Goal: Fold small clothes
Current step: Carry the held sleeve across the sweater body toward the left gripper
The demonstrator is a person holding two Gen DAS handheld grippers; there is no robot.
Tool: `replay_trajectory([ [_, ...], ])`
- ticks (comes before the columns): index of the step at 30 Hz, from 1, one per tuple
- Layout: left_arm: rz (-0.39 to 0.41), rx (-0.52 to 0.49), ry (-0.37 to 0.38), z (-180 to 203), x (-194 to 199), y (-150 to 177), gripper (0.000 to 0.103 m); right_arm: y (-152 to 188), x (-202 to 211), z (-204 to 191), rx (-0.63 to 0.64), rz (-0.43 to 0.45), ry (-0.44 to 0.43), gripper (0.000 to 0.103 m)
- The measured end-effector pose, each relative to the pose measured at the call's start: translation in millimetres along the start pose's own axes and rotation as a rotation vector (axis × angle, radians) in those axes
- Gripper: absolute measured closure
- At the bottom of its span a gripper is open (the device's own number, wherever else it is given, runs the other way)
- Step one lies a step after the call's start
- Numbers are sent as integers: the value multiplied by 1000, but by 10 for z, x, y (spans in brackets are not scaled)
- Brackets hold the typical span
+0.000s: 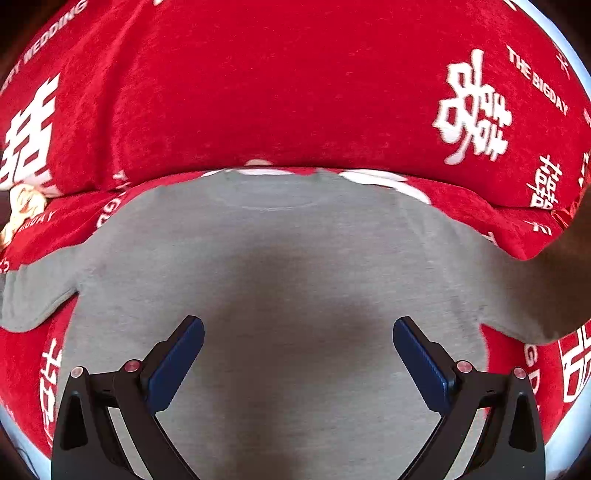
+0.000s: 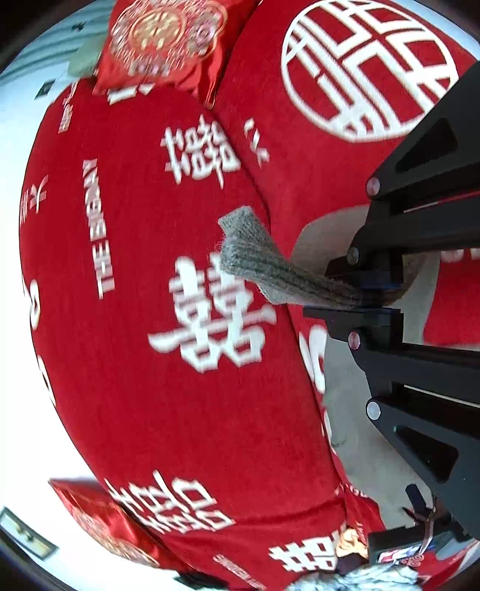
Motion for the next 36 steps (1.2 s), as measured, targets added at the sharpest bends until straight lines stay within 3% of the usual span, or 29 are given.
replay_trajectory([
  [19, -11, 178, -22, -1274, 49, 401, 0, 625, -408, -2183, 212, -103, -146, 97],
  [24, -13, 231, -22, -1547, 57, 516, 0, 957, -606, -2671, 269, -149, -160, 97],
  [30, -21, 291, -30, -1845, 52, 686, 0, 1505, -947, -3041, 360, -216, -141, 97],
  [36, -27, 340, -26, -2040, 45, 825, 0, 1996, -1286, -3118, 401, -295, -104, 97],
])
Point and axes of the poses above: each gripper's, at about its wrist camera, not at the fingertips, and x roughly against the way its jaws point, z to its right, y to its underside, the point moved 9 cm from there along -x, roughly the way its jaws point, and after that the axes turned 10 degrees about -x, right-handed, at the moved point
